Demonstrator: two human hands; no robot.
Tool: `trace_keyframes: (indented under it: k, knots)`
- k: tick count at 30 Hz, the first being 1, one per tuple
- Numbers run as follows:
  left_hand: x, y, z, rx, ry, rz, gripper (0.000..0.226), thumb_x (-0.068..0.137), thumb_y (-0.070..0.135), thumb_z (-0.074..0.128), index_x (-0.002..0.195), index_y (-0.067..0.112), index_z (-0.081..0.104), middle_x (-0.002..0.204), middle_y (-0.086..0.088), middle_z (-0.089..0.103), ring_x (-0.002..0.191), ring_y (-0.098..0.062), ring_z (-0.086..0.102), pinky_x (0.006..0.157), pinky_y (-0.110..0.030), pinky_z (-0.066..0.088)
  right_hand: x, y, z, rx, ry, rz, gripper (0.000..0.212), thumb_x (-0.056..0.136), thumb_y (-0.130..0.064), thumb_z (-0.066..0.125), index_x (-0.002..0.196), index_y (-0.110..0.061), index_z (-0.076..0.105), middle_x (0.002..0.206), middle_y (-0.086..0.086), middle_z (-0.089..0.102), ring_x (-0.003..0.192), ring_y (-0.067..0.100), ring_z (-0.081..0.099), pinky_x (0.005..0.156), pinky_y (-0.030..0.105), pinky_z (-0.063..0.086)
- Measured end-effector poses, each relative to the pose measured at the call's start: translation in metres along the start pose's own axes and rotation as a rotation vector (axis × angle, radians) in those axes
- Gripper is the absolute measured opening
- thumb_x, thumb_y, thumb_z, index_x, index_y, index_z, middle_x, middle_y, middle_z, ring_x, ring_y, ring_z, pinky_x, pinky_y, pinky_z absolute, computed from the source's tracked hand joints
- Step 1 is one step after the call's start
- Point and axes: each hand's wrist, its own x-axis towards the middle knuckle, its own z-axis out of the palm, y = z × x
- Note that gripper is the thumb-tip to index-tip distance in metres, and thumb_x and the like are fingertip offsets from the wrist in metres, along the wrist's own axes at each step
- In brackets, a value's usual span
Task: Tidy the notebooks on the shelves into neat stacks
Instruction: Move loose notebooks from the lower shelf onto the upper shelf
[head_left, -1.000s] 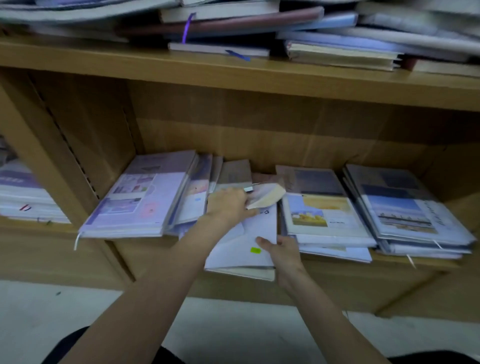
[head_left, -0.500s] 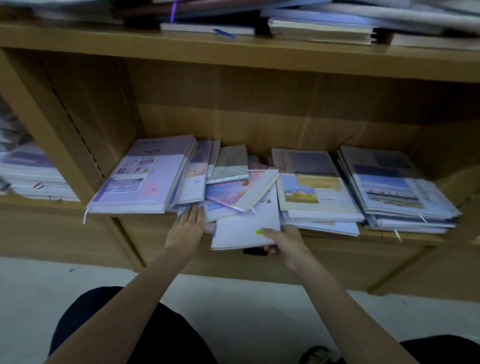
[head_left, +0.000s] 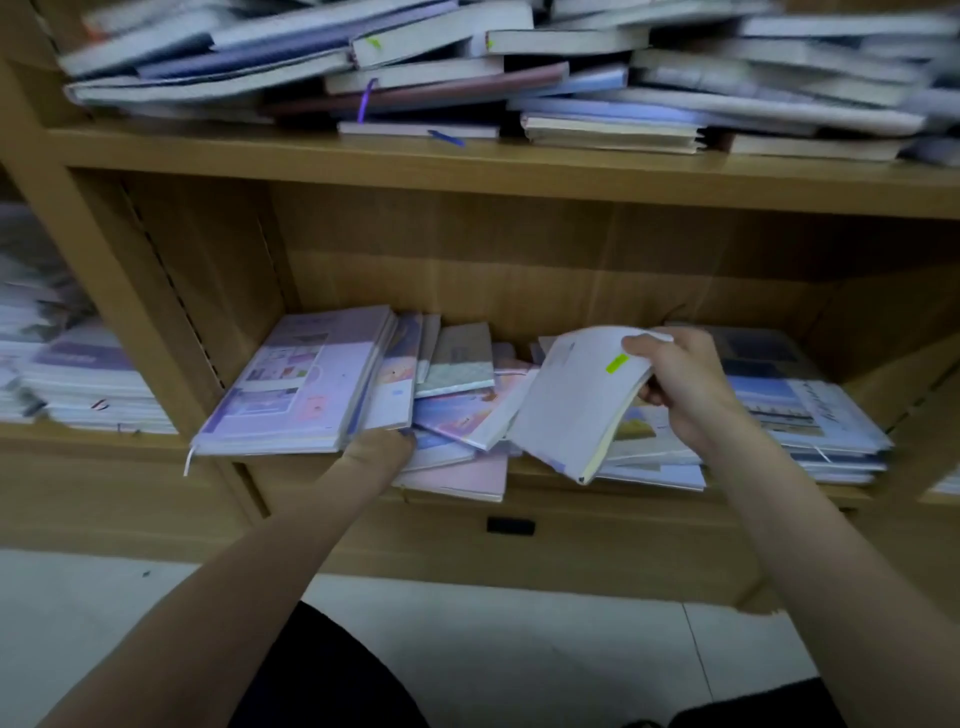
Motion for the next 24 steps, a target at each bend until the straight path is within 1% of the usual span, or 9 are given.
trace_keyframes:
  k: [3,6,8,9,13,15,17,20,24]
  knots:
    - [-0.014,0.011,0.007,0.057,0.085,-0.067,0.040,0.094,-0.002,0.036,0.134,-0.001,0.034,0.128,-0.015,0.055,0.116,-0.032,0.055,0.091,-0.040,0.046,-0.007,-0.012,-0.009,-0.099,0.024,-0.172,0.005,0.095,-0.013,0.051,0.098,-0.014,0.055,0.074,0.003,0.057,0.056,0.016,0.053,0.041,0.021,0.040]
    - [-0.027,0.016,0.007,0.065,0.153,-0.091,0.037,0.090,-0.003,0.041,0.127,0.001,0.041,0.125,-0.012,0.056,0.115,-0.027,0.057,0.090,-0.034,0.046,-0.012,0.009,-0.020,-0.216,0.011,-0.335,0.029,0.097,-0.013,0.049,0.114,-0.036,0.045,0.095,-0.019,0.052,0.082,0.008,0.058,0.055,0.025,0.052]
    - [-0.035,0.015,0.000,0.056,0.199,-0.083,0.037,0.090,-0.003,0.042,0.126,0.004,0.042,0.126,-0.010,0.056,0.116,-0.025,0.056,0.089,-0.033,0.045,-0.013,0.043,-0.018,-0.134,0.045,-0.217,0.026,0.097,-0.008,0.045,0.101,-0.031,0.056,0.101,-0.015,0.056,0.093,0.020,0.059,0.070,0.046,0.054]
    - [-0.039,0.015,-0.003,0.056,0.221,-0.074,0.036,0.091,-0.002,0.041,0.126,0.005,0.043,0.126,-0.009,0.056,0.116,-0.025,0.056,0.089,-0.033,0.045,-0.011,0.060,-0.016,-0.104,0.088,-0.145,0.028,0.097,-0.005,0.044,0.093,-0.028,0.060,0.108,-0.009,0.059,0.096,0.025,0.059,0.073,0.048,0.053]
    - [-0.047,0.019,-0.001,0.045,0.215,-0.019,0.041,0.090,-0.001,0.041,0.129,0.010,0.042,0.122,-0.007,0.059,0.112,-0.027,0.057,0.087,-0.032,0.044,0.000,0.108,-0.001,-0.121,-0.018,0.139,0.029,0.096,-0.006,0.046,0.079,-0.019,0.066,0.124,0.008,0.057,0.111,0.030,0.055,0.082,0.041,0.052]
    - [-0.037,0.017,0.008,0.050,0.173,-0.024,0.052,0.091,0.001,0.041,0.141,0.008,0.028,0.129,-0.010,0.054,0.117,-0.028,0.053,0.105,-0.040,0.033,0.003,0.119,0.003,-0.126,-0.072,0.209,0.030,0.096,-0.007,0.046,0.077,-0.020,0.065,0.128,0.009,0.055,0.113,0.031,0.054,0.089,0.045,0.051]
    - [-0.025,0.020,0.016,0.033,0.148,-0.006,0.058,0.094,0.003,0.039,0.146,0.008,0.014,0.144,-0.016,0.036,0.128,-0.032,0.041,0.113,-0.049,0.017,0.008,0.120,0.001,-0.237,-0.020,0.155,0.030,0.096,-0.006,0.045,0.080,-0.015,0.067,0.132,0.009,0.054,0.116,0.032,0.053,0.092,0.043,0.049]
    - [-0.019,0.026,0.027,-0.037,0.100,0.033,0.063,0.095,0.001,0.035,0.148,0.005,0.002,0.155,-0.019,0.006,0.141,-0.034,0.017,0.113,-0.046,0.017,0.020,0.109,-0.003,-0.519,0.027,-0.003,0.026,0.096,-0.004,0.043,0.108,-0.004,0.066,0.132,0.013,0.055,0.122,0.031,0.048,0.093,0.030,0.038]
    - [-0.017,0.022,0.035,-0.108,0.140,-0.008,0.063,0.096,-0.001,0.028,0.149,0.014,-0.004,0.156,-0.014,0.003,0.142,-0.035,0.015,0.112,-0.041,0.023,0.039,0.104,0.007,-1.147,-0.136,-0.028,0.045,0.096,-0.029,0.049,0.137,-0.014,0.042,0.153,0.015,0.019,0.141,0.033,0.016,0.111,0.039,0.022]
